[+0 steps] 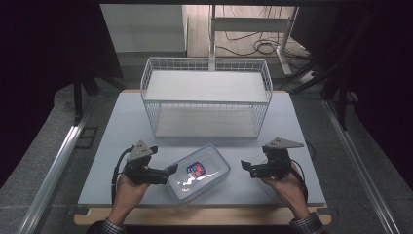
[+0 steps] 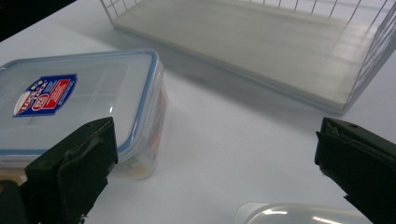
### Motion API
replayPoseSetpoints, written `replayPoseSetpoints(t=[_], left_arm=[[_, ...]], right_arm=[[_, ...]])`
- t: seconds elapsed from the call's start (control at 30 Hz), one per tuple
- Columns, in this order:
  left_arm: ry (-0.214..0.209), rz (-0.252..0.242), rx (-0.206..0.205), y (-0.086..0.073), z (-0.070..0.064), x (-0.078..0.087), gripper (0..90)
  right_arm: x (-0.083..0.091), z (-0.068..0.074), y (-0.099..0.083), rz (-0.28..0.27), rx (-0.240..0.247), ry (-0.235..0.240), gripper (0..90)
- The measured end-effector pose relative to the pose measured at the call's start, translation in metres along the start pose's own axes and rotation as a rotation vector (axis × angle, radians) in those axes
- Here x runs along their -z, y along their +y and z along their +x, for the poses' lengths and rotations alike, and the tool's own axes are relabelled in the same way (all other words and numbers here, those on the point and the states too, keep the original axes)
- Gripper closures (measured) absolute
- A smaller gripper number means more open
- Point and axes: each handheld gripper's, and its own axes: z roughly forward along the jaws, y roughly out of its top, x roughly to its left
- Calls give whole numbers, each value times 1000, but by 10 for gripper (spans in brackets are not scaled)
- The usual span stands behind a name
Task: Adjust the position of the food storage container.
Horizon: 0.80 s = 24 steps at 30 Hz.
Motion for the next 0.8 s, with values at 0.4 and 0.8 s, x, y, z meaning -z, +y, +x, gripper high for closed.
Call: replayPoseSetpoints(t=[0.4, 0.8], left_arm=[[-3, 6, -24, -4, -1, -3, 36], [19, -19, -37, -7, 0, 1, 36]], right_arm=[[-2, 8, -1, 25, 35, 26, 103], [12, 8, -1, 38, 114, 34, 563]])
